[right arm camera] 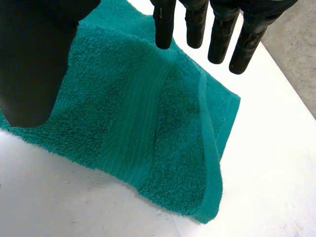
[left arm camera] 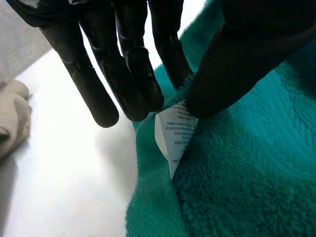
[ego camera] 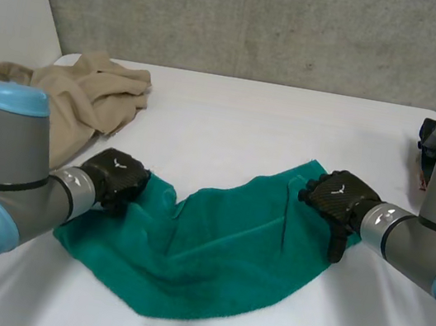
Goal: Fold the laundry.
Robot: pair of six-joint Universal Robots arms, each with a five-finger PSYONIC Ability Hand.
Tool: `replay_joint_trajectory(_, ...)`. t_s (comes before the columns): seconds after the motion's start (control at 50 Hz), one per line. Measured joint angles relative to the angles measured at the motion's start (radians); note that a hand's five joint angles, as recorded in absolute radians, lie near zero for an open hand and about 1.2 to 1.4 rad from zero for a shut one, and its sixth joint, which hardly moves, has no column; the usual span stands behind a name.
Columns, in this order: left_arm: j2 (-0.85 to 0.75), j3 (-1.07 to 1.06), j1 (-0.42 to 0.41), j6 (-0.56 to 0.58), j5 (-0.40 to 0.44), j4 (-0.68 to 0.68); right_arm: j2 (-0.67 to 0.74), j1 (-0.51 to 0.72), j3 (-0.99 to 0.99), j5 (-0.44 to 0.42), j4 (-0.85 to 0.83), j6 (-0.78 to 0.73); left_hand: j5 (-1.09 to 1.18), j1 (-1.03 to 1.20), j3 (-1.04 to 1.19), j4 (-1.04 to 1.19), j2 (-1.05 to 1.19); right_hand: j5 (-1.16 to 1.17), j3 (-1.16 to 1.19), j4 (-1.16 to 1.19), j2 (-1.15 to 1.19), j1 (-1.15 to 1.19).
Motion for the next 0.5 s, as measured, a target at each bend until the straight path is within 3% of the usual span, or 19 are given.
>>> replay_joint_trajectory(0.24,0.250,-0.015,-0.019,-0.008,-0.022,-0.007,-0.042,-0.052,-0.027,-0.016,0.028,-0.004,0.000,0.000,0.000,0.004,0.004,0.000,0.000,0.000,0.000,0.000)
replay_joint_trajectory(0.4,0.442,-0.009,-0.036,-0.016,-0.029,0.012,-0.052,-0.067,-0.117,-0.086,0.156,0.026,0.000,0.000,0.001,0.004,0.005,0.000,0.000,0.000,0.000,0.000)
replay_joint_trajectory(0.42,0.522,-0.006,-0.047,-0.018,-0.030,0.042,-0.050,-0.063,-0.152,-0.116,0.188,0.070,0.000,0.000,0.001,0.004,0.005,0.000,0.000,0.000,0.000,0.000)
replay_joint_trajectory(0.5,0.601,-0.008,-0.061,-0.018,-0.030,0.098,-0.017,-0.058,-0.208,-0.144,0.191,0.135,0.000,0.000,0.002,0.004,0.005,0.000,0.000,0.000,0.000,0.000)
